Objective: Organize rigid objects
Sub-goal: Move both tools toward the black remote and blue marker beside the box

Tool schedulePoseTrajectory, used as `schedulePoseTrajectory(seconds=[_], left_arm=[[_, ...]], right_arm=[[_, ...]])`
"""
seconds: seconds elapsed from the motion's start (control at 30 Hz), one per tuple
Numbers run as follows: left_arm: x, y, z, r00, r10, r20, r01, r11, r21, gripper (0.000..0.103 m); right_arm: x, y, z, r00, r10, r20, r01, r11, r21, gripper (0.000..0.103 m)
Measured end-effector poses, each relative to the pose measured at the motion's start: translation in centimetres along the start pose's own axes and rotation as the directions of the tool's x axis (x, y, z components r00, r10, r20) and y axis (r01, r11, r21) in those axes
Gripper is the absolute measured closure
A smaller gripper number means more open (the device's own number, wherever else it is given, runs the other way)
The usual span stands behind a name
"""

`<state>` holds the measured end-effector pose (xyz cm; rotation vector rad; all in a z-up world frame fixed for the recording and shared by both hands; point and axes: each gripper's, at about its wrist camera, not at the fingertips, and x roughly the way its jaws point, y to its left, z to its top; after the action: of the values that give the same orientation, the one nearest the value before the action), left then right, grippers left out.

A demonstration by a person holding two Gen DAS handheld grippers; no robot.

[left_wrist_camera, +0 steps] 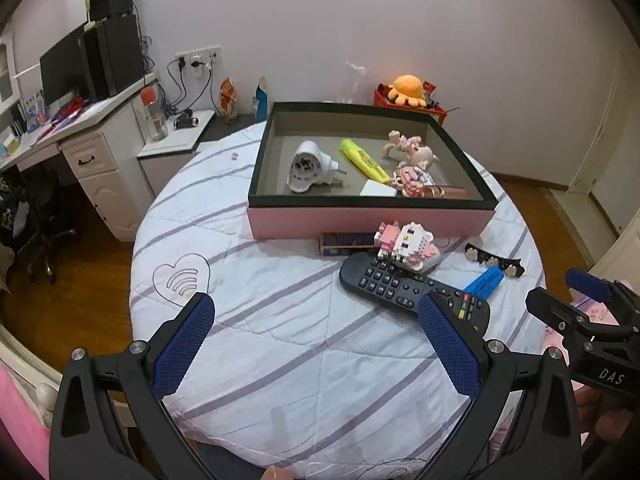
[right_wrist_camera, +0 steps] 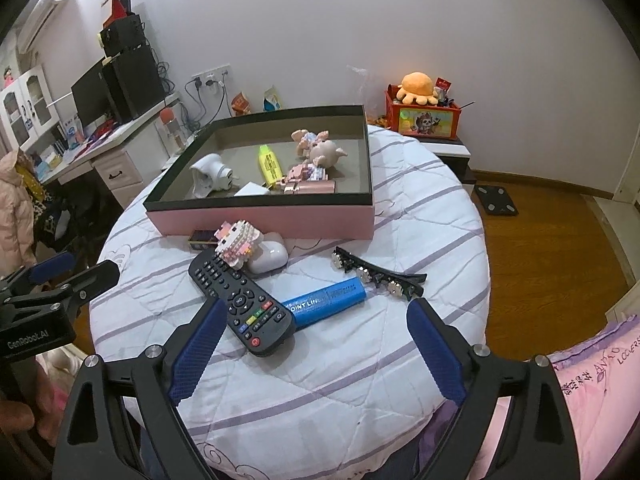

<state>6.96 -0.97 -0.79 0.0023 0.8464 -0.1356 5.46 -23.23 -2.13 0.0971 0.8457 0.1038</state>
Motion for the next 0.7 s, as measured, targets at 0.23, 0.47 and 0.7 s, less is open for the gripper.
schedulePoseTrajectory(seconds=[0.23,0.47,0.7], left_arm=[[0.8,0.3,-0.5,1.0,0.004,-0.027,-0.004,1.0,-0.006,0.0],[2.1,1.4,-0.9,0.998,0.021,-0.056,-0.022,0.999,-0.03,0.0],[3.7,2.8,-0.8,0.996,0.043,-0.08,-0.047,0.998,-0.049,0.0]], right_arm=[[1.1,0.7,-0.2,0.999,0.016,-0.038,-0.018,0.999,-0.04,0.01],[3.4,3.2,0.2,0.994,0.048,-0.097,-0.064,0.984,-0.166,0.01],[6.6,4.8,0.9,0.987,0.046,-0.153,-0.081,0.97,-0.23,0.01]])
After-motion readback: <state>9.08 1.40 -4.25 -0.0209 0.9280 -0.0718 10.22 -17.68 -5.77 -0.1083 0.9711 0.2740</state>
